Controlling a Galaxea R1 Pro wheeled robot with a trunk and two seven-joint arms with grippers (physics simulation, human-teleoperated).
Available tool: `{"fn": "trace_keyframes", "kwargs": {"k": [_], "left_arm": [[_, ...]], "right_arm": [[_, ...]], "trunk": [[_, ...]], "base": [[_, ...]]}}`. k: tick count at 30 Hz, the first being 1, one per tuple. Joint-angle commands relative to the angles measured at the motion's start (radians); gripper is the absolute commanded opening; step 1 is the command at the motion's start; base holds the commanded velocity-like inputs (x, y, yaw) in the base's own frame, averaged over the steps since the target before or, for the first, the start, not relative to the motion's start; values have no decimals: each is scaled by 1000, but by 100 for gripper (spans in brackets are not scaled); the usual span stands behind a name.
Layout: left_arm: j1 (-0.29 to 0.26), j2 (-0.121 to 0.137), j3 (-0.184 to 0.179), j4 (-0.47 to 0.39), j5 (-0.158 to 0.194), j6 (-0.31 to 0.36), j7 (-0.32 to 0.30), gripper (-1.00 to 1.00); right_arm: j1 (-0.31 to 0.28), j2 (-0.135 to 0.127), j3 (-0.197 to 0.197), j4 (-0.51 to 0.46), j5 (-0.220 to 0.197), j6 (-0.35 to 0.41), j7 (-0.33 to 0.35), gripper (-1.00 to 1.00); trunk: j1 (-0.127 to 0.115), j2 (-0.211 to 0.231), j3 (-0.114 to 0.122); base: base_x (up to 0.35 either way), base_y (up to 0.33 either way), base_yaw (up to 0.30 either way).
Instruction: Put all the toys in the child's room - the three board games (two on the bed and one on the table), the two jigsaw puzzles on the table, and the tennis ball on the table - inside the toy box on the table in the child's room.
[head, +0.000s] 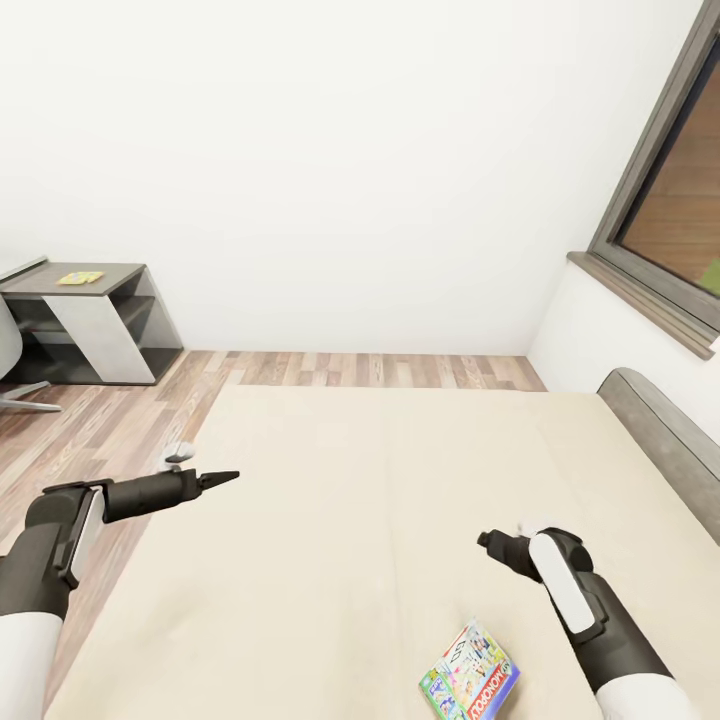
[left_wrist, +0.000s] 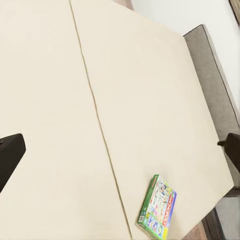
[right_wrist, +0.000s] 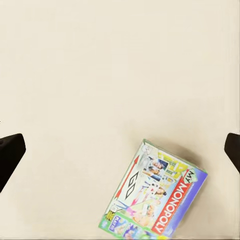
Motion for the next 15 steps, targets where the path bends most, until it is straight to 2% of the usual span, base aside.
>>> {"fn": "trace_keyframes", "kwargs": {"k": [1,5,11,13,15], "left_arm": [[0,0,1,0,-1,9,-6,100],[1,0,2,-1,1,9,-10,100],[2,0,2,-1,4,16,-39,100],[2,0,2,-3,5,20,-94,100],[2,0,1,-4,4,25,-184,100]], "right_arm": [[-13,7,1,48,-8,-3,-12,100],[-45,15,1,127,-4,-12,-16,100],[-56,16,3,148,-2,-15,-14,100],[-57,16,4,150,-3,-15,-11,100],[-58,14,5,148,-3,-15,-10,100]], "trunk": [[1,-2,-2],[1,-2,-2],[1,-2,-2],[1,-2,-2],[1,-2,-2]], "base": [[0,0,0],[0,0,0],[0,0,0],[0,0,0],[0,0,0]]}}
